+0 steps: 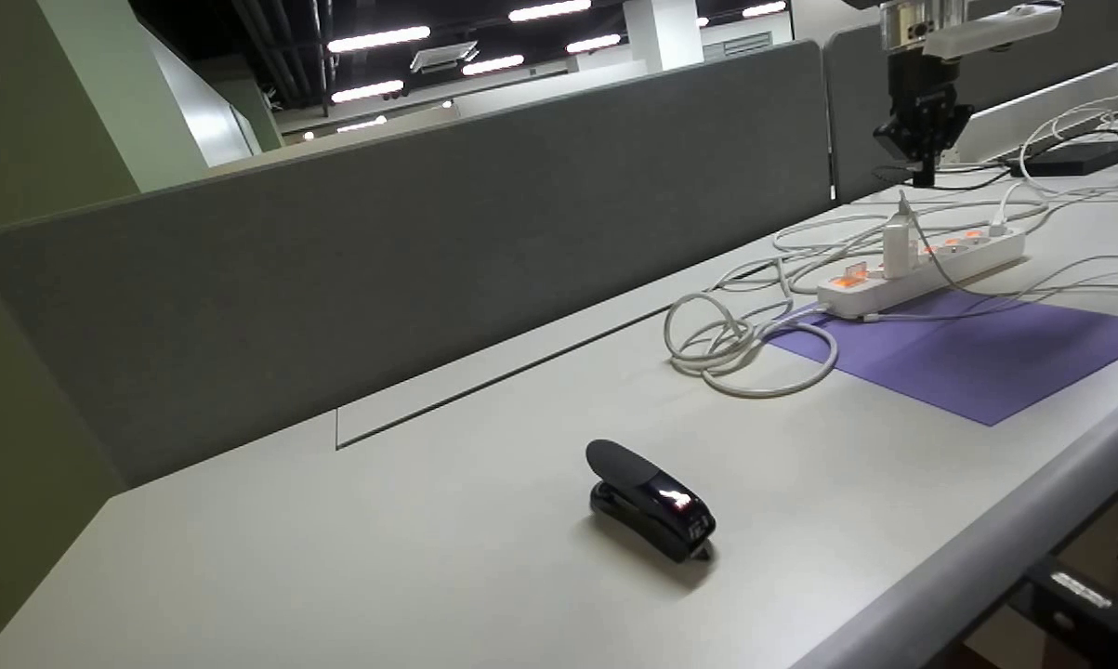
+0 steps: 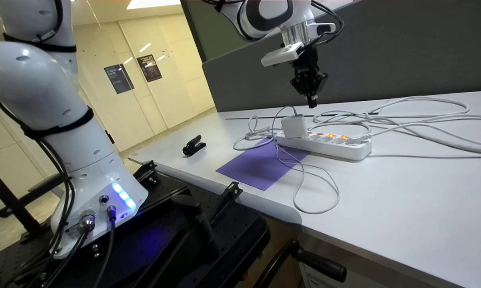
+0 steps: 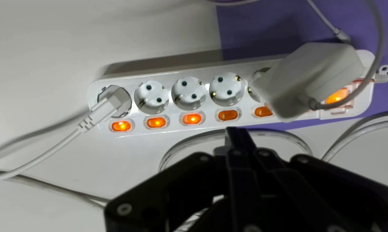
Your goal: Press the power button on the extension cord
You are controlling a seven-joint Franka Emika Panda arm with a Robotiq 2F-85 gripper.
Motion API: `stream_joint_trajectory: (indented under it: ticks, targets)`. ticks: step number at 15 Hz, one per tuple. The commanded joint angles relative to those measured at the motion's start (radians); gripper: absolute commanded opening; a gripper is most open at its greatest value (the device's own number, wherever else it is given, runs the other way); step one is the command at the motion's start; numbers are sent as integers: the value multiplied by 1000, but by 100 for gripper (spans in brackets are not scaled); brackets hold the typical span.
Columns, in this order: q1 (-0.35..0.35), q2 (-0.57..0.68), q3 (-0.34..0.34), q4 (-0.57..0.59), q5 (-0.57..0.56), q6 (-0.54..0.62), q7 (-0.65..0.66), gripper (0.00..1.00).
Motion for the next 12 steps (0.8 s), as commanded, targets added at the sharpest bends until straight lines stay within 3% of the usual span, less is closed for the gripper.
stream_joint_trajectory:
  ticks: [1,12]
  targets:
    - [-28,87,13,88,-11,-30,25,0]
    - [-47,230,34,202,-21,-23,17,0]
